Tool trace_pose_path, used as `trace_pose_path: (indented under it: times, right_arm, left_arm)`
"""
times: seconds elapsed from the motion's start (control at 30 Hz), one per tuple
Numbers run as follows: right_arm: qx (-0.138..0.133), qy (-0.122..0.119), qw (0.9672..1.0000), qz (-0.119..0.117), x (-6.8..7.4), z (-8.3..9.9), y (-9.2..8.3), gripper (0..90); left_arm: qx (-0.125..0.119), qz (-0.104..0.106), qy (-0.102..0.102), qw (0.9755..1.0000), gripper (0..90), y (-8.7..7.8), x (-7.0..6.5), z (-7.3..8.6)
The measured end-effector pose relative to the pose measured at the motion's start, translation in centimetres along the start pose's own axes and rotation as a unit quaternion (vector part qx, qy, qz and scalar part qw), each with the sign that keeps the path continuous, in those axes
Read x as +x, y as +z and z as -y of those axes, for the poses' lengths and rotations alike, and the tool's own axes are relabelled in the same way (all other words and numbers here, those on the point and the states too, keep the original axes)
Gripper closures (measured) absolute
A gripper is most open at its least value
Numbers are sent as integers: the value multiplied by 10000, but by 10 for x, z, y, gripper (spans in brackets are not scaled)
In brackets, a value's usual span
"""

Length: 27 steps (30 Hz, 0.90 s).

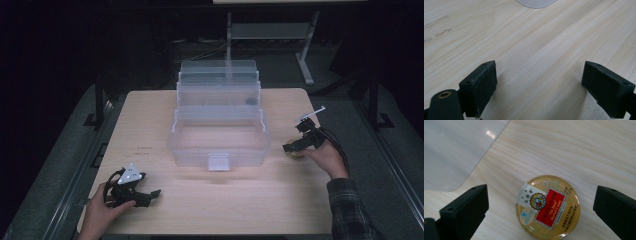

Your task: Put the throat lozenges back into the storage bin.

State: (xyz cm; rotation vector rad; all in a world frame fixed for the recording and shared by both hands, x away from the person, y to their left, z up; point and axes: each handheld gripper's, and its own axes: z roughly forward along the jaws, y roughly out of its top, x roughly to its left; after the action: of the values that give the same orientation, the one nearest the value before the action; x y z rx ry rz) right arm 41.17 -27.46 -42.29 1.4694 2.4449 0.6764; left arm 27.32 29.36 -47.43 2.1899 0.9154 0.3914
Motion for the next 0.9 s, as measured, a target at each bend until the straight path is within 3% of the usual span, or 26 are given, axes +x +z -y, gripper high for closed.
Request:
trace_pose_path:
  times: [0.23,0.8,0.9]
  right_arm:
    - [167,153,9997,41,-7,1,9,0]
    - [440,230,9987,114,-9,0,25,0]
    - [450,234,9986,145,-9,0,25,38]
  left_arm:
    - [-3,-1,-3,10000,119,0,0,0]
    - [0,-2,0,10000,119,0,0,0]
    - [-1,0,-1,10000,119,0,0,0]
